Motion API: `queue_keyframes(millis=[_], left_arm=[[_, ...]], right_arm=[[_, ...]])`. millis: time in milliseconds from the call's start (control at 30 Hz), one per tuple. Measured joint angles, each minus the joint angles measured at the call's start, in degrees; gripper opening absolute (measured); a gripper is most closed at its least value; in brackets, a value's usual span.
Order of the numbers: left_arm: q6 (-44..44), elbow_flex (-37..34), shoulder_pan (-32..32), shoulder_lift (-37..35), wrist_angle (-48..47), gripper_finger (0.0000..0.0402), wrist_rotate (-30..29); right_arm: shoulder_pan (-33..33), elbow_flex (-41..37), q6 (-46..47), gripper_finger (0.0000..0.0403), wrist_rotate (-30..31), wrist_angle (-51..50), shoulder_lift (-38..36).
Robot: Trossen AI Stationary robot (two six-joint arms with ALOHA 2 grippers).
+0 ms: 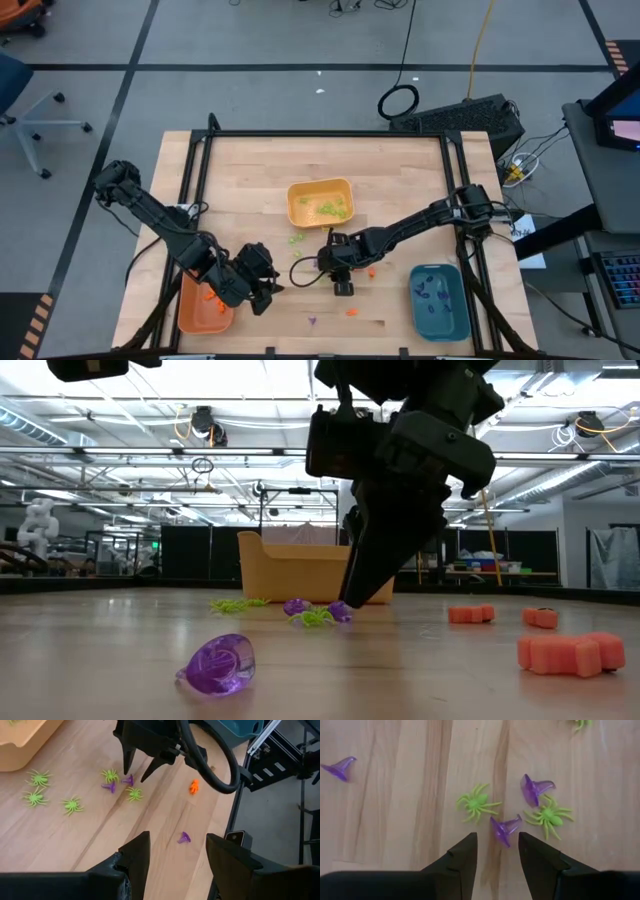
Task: Sort Halloween decoration
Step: Put the violet witch hat toy into the blue bin
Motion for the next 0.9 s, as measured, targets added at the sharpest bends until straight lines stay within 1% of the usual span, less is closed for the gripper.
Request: queue_keyframes(millis=[133,267,433,500,633,900], left_arm=[[0.0,0.0,0.0,0.0,0.0,0.0192,0.0],[0.0,0.0,0.0,0.0,0.0,0.0192,0.0],[0.0,0.0,0.0,0.0,0.0,0.0192,0.0],[0.1,0.0,0.0,0.0,0.0,0.0192,0.0],[0.4,0.0,0.2,0.0,-0.1,0.0192,-0.1],[0.5,0.0,0.2,0.0,-0.2,0.0192,-1.1]], right_arm=[[0.0,0.0,0.0,0.0129,-0.1,0.3,0.6],[0.0,0.1,0.6,0.0129,-1.7,0.8,1.8],[0.1,0.1,1.8,0.0129,-1.4,0.9,1.8],[-0.1,0.1,1.8,0.0123,-1.5,0.9,1.8],[-0.1,0.0,1.9,0.0092,-1.5,1.0,1.9],[-0.2,0.0,2.0,0.001,-1.4,2.3,2.0]])
